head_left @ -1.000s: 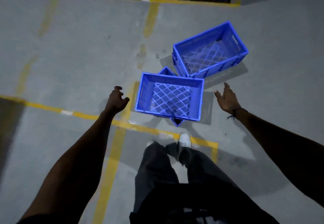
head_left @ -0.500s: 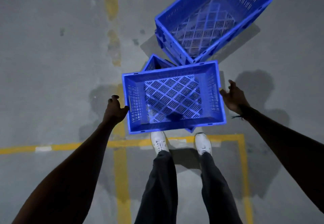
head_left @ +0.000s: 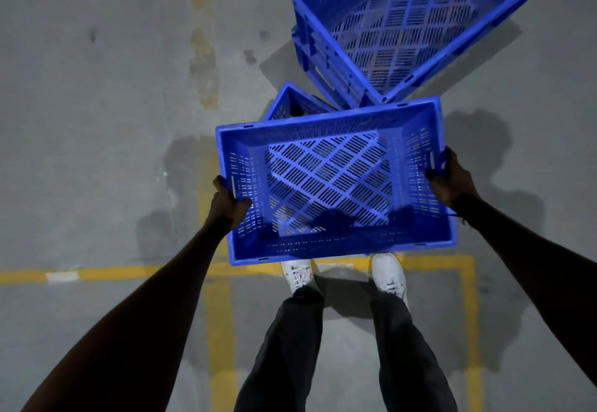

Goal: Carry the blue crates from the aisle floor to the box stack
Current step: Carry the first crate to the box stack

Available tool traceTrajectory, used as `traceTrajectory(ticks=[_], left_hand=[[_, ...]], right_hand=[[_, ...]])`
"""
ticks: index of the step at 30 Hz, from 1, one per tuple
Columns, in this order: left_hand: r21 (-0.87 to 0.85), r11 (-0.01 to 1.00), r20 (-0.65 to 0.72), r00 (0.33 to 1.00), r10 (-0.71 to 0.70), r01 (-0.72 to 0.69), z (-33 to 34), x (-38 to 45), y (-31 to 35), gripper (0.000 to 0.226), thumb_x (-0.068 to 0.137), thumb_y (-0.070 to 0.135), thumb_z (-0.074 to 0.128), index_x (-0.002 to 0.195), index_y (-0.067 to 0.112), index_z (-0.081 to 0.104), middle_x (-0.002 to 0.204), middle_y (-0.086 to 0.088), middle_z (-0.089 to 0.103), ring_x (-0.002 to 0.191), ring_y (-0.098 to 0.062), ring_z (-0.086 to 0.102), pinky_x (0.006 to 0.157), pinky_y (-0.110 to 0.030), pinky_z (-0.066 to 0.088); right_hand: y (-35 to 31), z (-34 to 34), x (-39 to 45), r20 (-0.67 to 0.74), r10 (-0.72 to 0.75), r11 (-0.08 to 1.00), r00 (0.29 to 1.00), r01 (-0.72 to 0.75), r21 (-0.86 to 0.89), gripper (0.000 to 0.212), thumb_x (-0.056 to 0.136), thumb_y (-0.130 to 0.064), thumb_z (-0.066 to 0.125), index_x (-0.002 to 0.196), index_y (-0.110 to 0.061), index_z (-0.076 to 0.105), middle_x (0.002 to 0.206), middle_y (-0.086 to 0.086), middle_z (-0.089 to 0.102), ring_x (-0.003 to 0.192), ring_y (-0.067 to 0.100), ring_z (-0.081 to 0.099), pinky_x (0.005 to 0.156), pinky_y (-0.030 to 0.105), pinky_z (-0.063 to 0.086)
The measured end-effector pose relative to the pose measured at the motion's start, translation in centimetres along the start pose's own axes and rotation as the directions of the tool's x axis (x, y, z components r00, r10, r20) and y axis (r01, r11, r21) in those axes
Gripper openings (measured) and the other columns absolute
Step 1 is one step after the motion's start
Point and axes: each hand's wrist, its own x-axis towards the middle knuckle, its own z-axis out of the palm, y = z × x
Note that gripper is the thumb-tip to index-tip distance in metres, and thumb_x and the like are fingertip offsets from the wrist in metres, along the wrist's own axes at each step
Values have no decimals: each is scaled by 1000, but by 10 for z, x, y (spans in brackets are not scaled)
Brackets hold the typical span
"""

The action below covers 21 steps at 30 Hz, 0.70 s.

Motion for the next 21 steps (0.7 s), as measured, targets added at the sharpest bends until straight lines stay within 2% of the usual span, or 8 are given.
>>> traceTrajectory(ticks=[6,8,10,11,13,15,17,21], left_hand=[[-20,999,7,999,46,-46,-37,-52,5,73,96,14,61,147,9,10,110,-20,65,88,-42,67,71,-41,47],[-32,997,-9,998,63,-63,-55,-82,6,77,95,13,62,150,10,8,109,-21,66,76,-36,64,65,-36,46],[-41,996,-20,997,77,-78,-73,-120,10,89,90,25,64,154,10,4,102,-19,65,64,-24,60,58,-32,43],[-47,994,-28,995,94,-95,-82,-139,10,99,83,38,62,156,9,1,98,-18,66,62,-23,59,60,-33,43],[-33,992,-65,990,121,-124,-97,-178,8,114,71,56,54,158,6,-2,96,-17,67,69,-31,63,67,-38,46],[-11,991,-121,984,133,-135,-110,-212,0,113,73,55,55,159,10,-2,109,-24,68,88,-41,67,75,-43,50],[9,991,-186,974,129,-130,-120,-246,-6,107,77,49,58,160,15,0,112,-32,65,99,-48,64,76,-42,46],[-23,992,-292,950,111,-123,-137,-335,-11,102,76,54,57,159,22,5,106,-28,63,95,-43,62,74,-41,45]], right_hand=[[-25,-33,-39,46,-74,997,996,74,-10,76,88,-34,52,156,-16,23,124,29,61,109,47,60,88,44,45],[-33,-46,-56,62,-75,996,995,77,-34,73,96,-28,54,158,-15,19,128,30,59,111,48,59,90,44,45],[-41,-61,-77,77,-103,992,992,108,-65,70,99,-16,53,159,-13,17,128,31,58,112,48,58,90,43,45],[-43,-68,-87,84,-125,989,989,131,-67,70,99,-13,53,159,-12,17,128,32,59,112,48,58,90,43,45],[-51,-83,-110,89,-179,980,980,186,-70,72,98,-11,55,159,-12,16,133,31,57,116,49,57,93,42,44],[-60,-100,-133,97,-218,972,971,225,-70,75,98,-12,56,159,-14,14,134,31,56,117,48,57,93,42,45],[-70,-116,-159,117,-264,955,957,276,-106,75,97,-10,56,159,-12,14,133,33,56,116,50,57,92,43,45],[-89,-152,-213,170,-424,878,890,449,-164,74,95,-5,55,158,-9,17,121,37,61,103,53,61,86,48,47]])
